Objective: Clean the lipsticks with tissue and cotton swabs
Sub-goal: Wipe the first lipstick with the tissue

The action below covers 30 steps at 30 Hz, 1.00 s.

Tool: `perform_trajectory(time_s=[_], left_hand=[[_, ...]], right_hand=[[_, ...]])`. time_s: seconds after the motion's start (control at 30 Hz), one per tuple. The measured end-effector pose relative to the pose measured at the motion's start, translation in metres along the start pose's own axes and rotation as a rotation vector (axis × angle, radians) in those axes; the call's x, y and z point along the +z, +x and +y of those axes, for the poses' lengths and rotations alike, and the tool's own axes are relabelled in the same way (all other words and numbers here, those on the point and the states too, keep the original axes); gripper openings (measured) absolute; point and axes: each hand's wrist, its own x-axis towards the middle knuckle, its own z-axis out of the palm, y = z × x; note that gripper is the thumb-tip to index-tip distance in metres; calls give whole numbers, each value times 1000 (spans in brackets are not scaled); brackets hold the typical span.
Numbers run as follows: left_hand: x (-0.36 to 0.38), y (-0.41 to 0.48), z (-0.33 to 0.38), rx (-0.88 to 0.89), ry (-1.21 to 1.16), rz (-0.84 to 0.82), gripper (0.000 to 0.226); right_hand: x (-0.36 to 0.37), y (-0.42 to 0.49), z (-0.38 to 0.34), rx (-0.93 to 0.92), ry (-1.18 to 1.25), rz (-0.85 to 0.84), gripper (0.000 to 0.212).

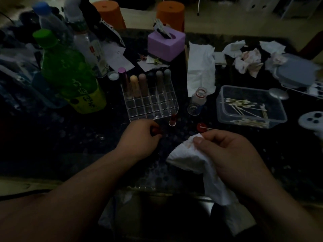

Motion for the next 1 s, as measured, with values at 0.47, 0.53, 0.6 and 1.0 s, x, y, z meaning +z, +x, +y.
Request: perform_trajectory(time_s=[0.47,0.53,0.6,1.0], left_hand=[[-1,5,0,-60,-13,-16,13],[-1,5,-1,-61,-22,-9,11],[-1,4,0,-70,-33,-11,12],[-9,-3,17,-10,89,46,53]], right_hand=[[-3,1,1,23,6,12,20],[-2,1,0,23,8,8,20],[-2,2,0,22,1,5,19],[-3,1,-1,5,-13,13,21]])
